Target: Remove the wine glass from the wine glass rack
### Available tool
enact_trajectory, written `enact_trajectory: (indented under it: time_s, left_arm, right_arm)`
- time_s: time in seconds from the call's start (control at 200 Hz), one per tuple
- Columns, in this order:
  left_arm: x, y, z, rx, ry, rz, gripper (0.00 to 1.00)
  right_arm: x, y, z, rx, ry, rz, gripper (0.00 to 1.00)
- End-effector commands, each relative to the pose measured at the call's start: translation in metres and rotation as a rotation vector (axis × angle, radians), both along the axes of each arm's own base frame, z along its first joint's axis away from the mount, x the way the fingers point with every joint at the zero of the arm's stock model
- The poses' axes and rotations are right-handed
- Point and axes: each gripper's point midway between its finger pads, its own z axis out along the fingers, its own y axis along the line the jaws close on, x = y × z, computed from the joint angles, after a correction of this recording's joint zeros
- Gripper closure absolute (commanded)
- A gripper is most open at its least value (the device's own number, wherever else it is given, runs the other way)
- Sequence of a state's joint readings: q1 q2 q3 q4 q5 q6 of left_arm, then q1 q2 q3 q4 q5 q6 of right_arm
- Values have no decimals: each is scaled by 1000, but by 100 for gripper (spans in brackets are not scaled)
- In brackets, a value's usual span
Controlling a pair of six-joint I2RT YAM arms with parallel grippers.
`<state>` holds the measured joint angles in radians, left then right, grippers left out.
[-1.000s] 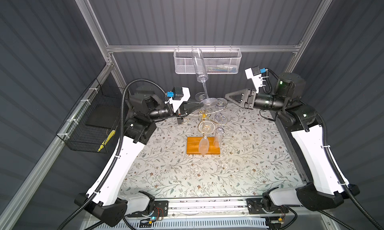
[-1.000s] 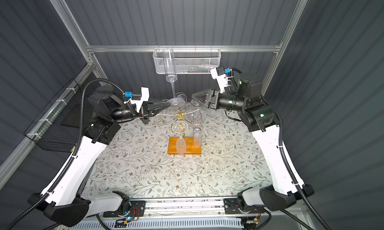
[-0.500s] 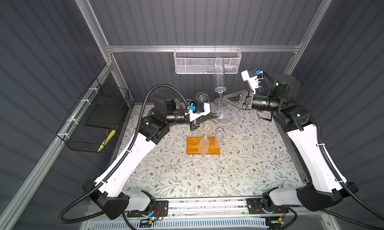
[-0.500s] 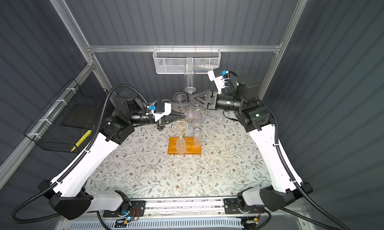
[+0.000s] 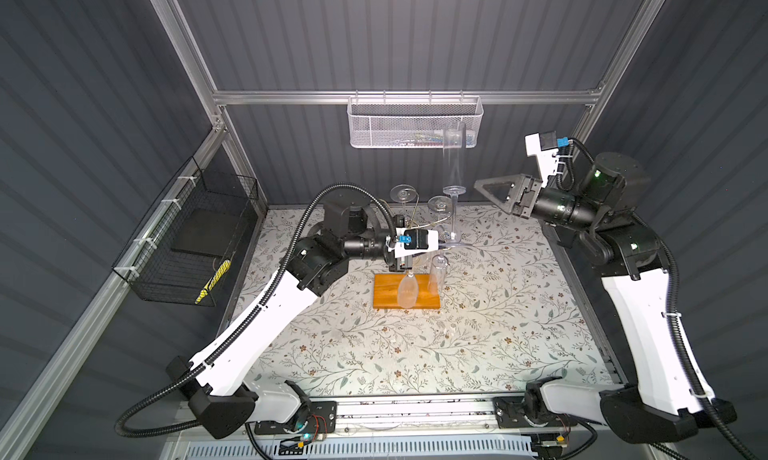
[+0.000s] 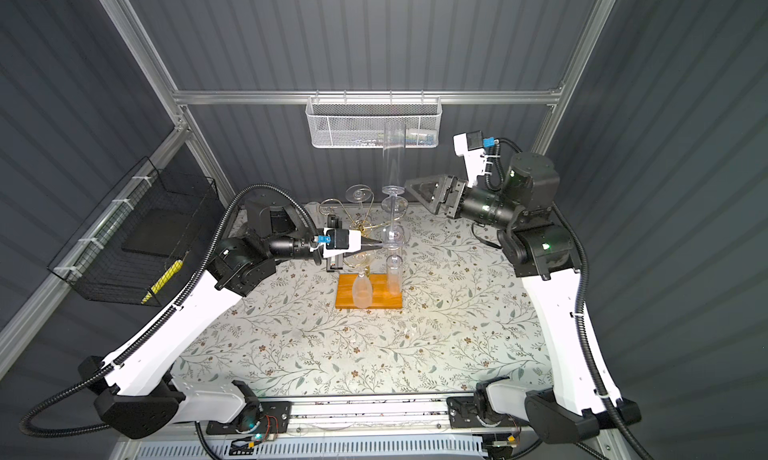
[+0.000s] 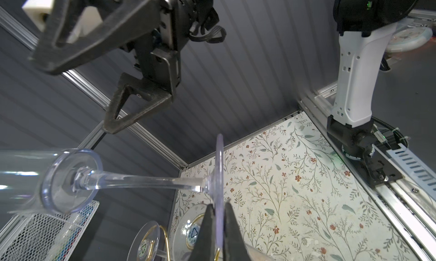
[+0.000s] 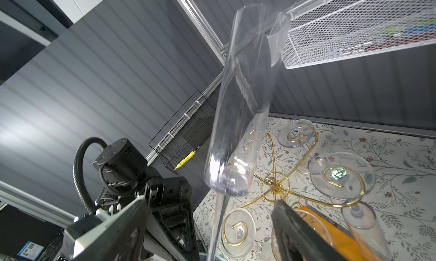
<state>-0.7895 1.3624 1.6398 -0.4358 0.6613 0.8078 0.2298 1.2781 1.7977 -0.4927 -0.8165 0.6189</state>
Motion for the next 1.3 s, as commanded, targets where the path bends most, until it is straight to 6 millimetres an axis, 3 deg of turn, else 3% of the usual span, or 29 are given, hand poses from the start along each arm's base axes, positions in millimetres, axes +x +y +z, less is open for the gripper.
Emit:
enact_trajectory:
  time_s: [0.0,0.23,0.435,1.121,1.296]
  left_arm:
    - [-10,-6,7,26,-120,-11,100]
    - [-23,-24,-5,80,-153,-55,100]
    - [-27,-34,-14,110,-172,-61,100]
    - [-26,-38,-17,88,-181,-31,100]
    - [-27,-39,-19,93,-178,-36,100]
  right_arm:
    - [8,-5,1,-25,-14,-22,14]
    - [20,-3,-6,-38,7,-11,14]
    - [21,-3,-4,-31,6,-4,21]
    - [14,-8,-3,-15,-7,-30,52]
    - [13,-8,-2,-16,-13,-30,56]
